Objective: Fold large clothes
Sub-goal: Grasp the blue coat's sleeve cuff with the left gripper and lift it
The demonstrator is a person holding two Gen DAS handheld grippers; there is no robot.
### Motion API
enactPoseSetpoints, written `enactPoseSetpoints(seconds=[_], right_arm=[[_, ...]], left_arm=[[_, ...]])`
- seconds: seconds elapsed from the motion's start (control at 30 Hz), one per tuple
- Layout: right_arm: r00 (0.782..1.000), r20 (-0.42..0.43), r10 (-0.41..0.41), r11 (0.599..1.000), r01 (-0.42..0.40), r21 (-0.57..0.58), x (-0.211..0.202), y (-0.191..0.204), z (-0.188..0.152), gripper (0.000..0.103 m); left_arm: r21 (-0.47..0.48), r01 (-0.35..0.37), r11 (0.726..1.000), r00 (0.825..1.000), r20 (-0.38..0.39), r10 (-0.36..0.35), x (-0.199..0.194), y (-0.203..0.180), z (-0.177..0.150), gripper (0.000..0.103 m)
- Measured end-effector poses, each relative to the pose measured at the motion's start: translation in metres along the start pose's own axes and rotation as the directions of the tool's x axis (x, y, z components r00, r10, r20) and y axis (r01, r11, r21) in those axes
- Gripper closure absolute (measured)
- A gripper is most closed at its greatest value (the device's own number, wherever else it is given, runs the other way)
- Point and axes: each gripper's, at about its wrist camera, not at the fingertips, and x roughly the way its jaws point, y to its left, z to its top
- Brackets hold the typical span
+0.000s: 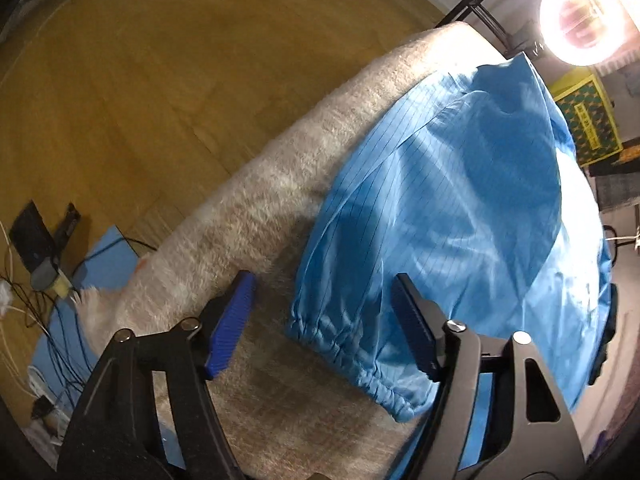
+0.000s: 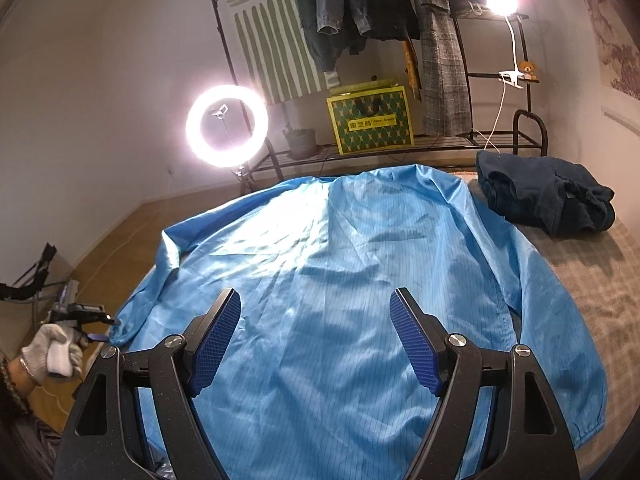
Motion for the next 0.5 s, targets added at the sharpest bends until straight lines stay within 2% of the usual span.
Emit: enactPoseSetpoints(seconds=[0.03,0.07,0.1,0.13,0.2,0.3,0.4,0.5], right_arm=[[1.000,0.001,-0.001,1.000,0.001,-0.001,0.000,0.000,0.000,0.026],[1.000,0.002,-0.001,1.000,0.001,-0.002,0.000,0.000,0.000,0.026],[1.000,0.003,-0.002,1.000,0.002,-0.003,0.000,0.000,0.000,0.026],[1.000,0.004,-0.004,1.000,0.004,-0.004,0.000,0.000,0.000,0.026],[1.000,0.003,-0.007,1.000,0.007,-0.004,0.000,-0.001,0.000,0.026],[1.000,-0.003,-0.009,1.000,0.009,-0.003,0.000,-0.003,-0.001,0.026],[1.000,-0.013,-0.008,1.000,0.008,-0.008,0.000,-0.004,-0.003,0.026],[0.999,-0.042,-0.002,1.000,0.001,-0.009,0.004,-0.005,-0.004,0.026]], left_arm=[[0.015,-0.006,1.000,1.000,0.007,0.006,-0.002,-0.004,0.001,0.055],[0.028,-0.008,1.000,1.000,0.007,0.008,-0.001,-0.007,0.003,0.082],[0.037,-0.002,0.999,1.000,0.004,0.002,0.000,-0.008,0.004,0.092],[0.044,0.003,0.999,1.000,0.012,-0.004,-0.001,-0.011,0.006,0.097],[0.069,-0.006,0.998,0.999,0.045,0.003,-0.003,-0.014,0.008,0.101],[0.137,-0.042,0.990,0.985,0.169,0.018,-0.030,-0.031,0.010,0.102],[0.226,-0.093,0.970,0.942,0.334,0.012,-0.072,-0.057,0.006,0.102],[0.301,-0.125,0.945,0.888,0.460,-0.029,-0.107,-0.080,-0.008,0.103]])
